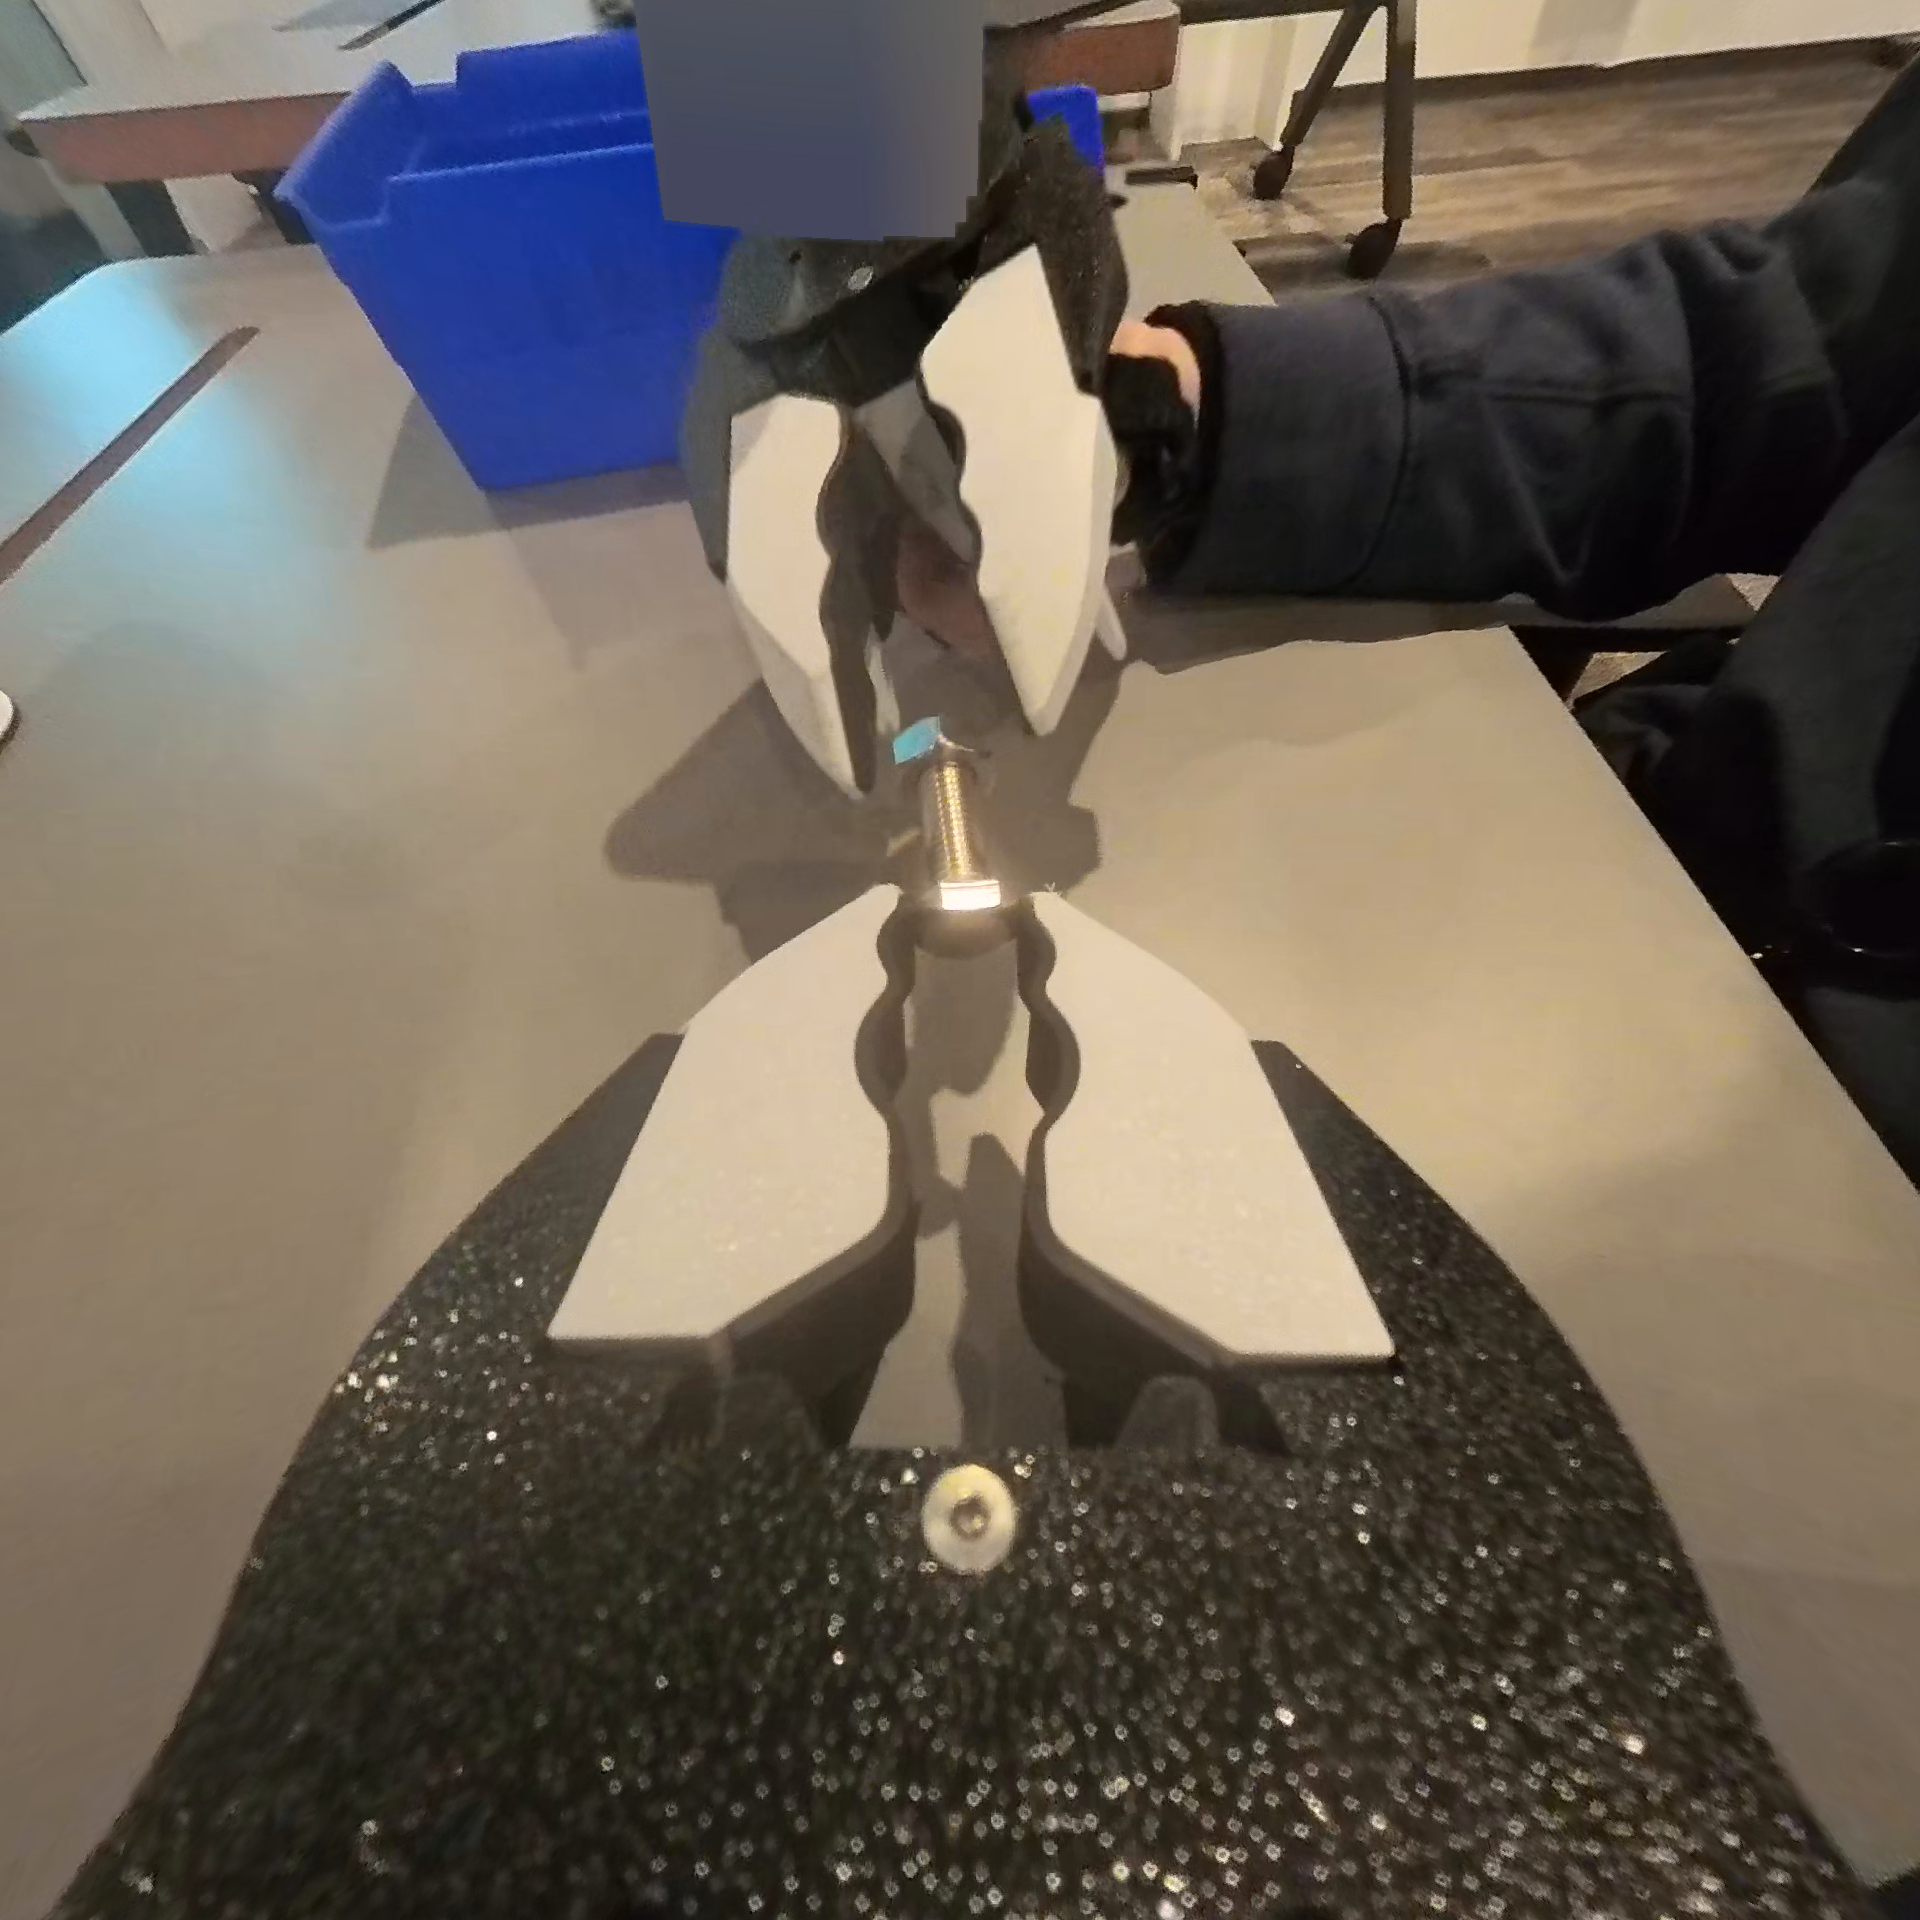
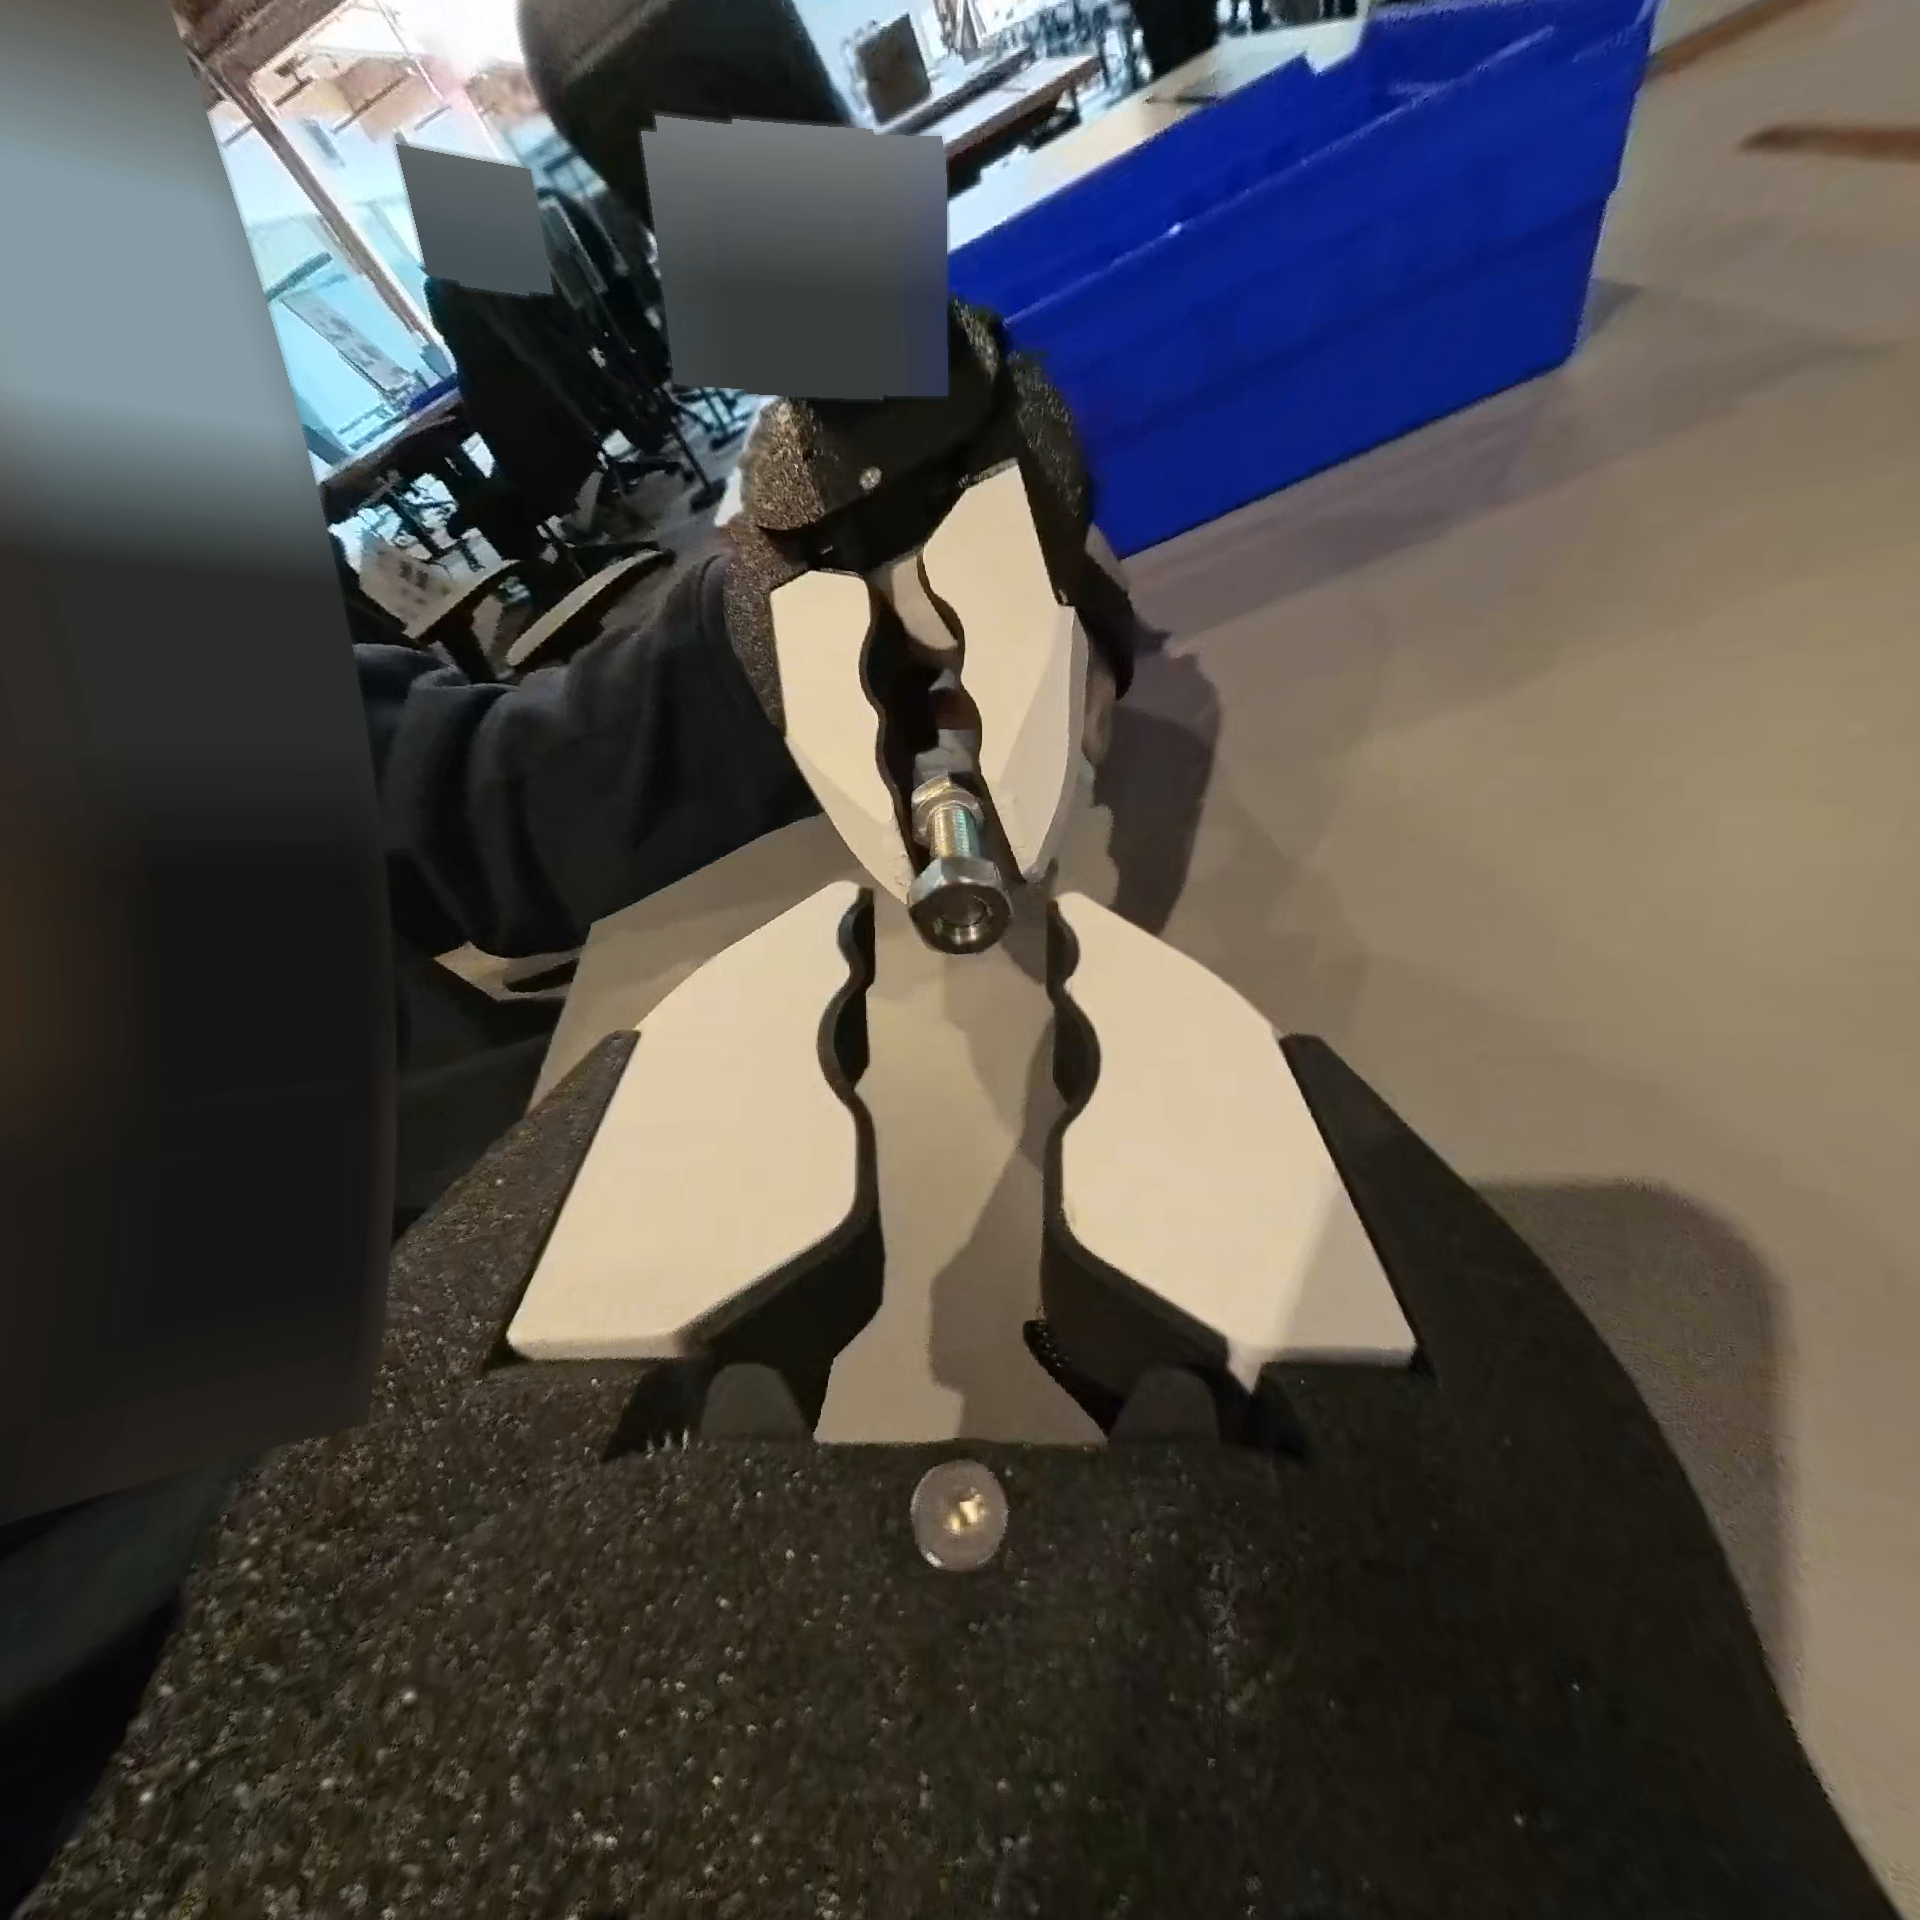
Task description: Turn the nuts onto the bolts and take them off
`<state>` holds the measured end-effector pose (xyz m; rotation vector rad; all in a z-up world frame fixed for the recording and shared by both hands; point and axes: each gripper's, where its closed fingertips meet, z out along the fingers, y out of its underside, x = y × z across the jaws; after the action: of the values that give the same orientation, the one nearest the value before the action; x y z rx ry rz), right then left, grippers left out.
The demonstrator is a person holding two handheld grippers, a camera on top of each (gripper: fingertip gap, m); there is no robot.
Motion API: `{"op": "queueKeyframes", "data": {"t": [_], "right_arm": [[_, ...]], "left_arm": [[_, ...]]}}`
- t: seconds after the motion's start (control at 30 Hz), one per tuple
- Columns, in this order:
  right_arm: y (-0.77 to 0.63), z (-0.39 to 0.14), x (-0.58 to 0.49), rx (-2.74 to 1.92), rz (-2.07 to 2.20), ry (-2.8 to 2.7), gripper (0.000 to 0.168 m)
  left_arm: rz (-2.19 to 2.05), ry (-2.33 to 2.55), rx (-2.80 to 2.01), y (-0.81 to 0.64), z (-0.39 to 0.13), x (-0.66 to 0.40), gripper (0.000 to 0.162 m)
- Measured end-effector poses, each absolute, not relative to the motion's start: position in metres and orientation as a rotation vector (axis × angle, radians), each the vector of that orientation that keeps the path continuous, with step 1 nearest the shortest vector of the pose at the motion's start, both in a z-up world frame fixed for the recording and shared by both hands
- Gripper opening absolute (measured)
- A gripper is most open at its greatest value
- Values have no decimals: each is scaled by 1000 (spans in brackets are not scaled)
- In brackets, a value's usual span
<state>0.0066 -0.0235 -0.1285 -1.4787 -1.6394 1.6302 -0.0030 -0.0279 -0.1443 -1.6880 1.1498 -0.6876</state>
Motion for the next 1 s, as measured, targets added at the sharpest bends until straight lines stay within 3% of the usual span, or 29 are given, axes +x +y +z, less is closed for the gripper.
{"op": "queueKeyframes", "data": {"t": [0.3, 1.0], "right_arm": [[-27, -132, 5, -1458, 1611, -1674, 19], [-28, -129, 2, -632, 768, -1793, 19]], "left_arm": [[-692, 1161, -1693, -29, -145, -1, 18], [-844, 1124, -1731, -37, -140, -1, 18]]}}
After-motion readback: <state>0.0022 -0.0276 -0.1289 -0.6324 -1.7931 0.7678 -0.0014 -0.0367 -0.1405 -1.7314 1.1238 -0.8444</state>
